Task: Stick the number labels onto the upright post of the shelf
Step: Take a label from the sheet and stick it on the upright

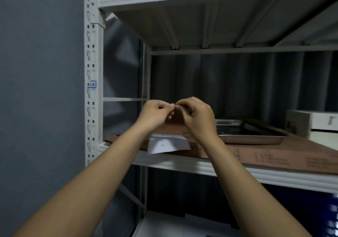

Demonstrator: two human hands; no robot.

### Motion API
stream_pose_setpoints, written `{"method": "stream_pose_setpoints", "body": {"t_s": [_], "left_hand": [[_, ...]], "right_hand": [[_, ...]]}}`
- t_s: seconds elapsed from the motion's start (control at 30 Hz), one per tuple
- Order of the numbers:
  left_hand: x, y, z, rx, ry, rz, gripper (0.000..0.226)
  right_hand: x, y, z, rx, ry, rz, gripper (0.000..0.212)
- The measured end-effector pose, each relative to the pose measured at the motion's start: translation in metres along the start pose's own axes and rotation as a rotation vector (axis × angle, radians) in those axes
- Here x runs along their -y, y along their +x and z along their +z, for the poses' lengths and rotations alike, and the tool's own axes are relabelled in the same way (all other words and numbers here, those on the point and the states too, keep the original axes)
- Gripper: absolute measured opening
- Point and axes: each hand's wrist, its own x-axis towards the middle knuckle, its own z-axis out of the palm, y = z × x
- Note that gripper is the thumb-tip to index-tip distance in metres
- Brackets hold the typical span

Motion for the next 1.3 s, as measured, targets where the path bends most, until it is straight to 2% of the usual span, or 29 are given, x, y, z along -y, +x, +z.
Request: {"method": "stream_pose_setpoints", "body": {"t_s": [0.2, 0.33, 0.47, 0.53, 0.63, 0.73, 0.83, 0.97, 1.03, 1.17, 1.3], "left_hand": [[-0.006, 0.024, 0.051, 0.059, 0.119, 0.14, 0.013], [0.002, 0.044, 0.083, 0.049, 0.228, 0.142, 0.012], [0.013, 0.053, 0.106, 0.116, 0.259, 0.112, 0.012], [0.018, 0.054, 0.112, 0.145, 0.27, 0.102, 0.011], [0.026, 0.057, 0.118, 0.174, 0.288, 0.091, 0.02], [0.032, 0.061, 0.122, 0.183, 0.233, 0.064, 0.022], [0.034, 0.064, 0.123, 0.18, 0.157, 0.061, 0.02], [0.032, 0.063, 0.114, 0.131, 0.164, 0.087, 0.006], [0.033, 0.062, 0.102, 0.095, 0.168, 0.096, 0.012], [0.034, 0.058, 0.058, -0.006, 0.198, 0.12, 0.021], [0.043, 0.055, -0.008, -0.112, 0.219, 0.129, 0.013]], "right_hand": [[-0.039, 0.007, -0.025, 0.047, -0.022, 0.207, 0.008], [-0.075, 0.013, -0.045, 0.043, -0.023, 0.457, 0.007], [-0.113, 0.015, -0.06, 0.221, -0.188, 0.594, 0.009], [-0.125, 0.016, -0.065, 0.328, -0.304, 0.591, 0.007], [-0.136, 0.017, -0.068, 0.493, -0.459, 0.566, 0.015], [-0.139, 0.02, -0.064, 0.586, -0.48, 0.536, 0.025], [-0.134, 0.022, -0.058, 0.582, -0.483, 0.518, 0.016], [-0.12, 0.021, -0.046, 0.589, -0.369, 0.482, 0.025], [-0.106, 0.022, -0.038, 0.533, -0.293, 0.449, 0.017], [-0.07, 0.026, -0.009, 0.423, -0.163, 0.365, 0.016], [-0.026, 0.036, 0.038, 0.445, -0.09, 0.271, 0.018]]}}
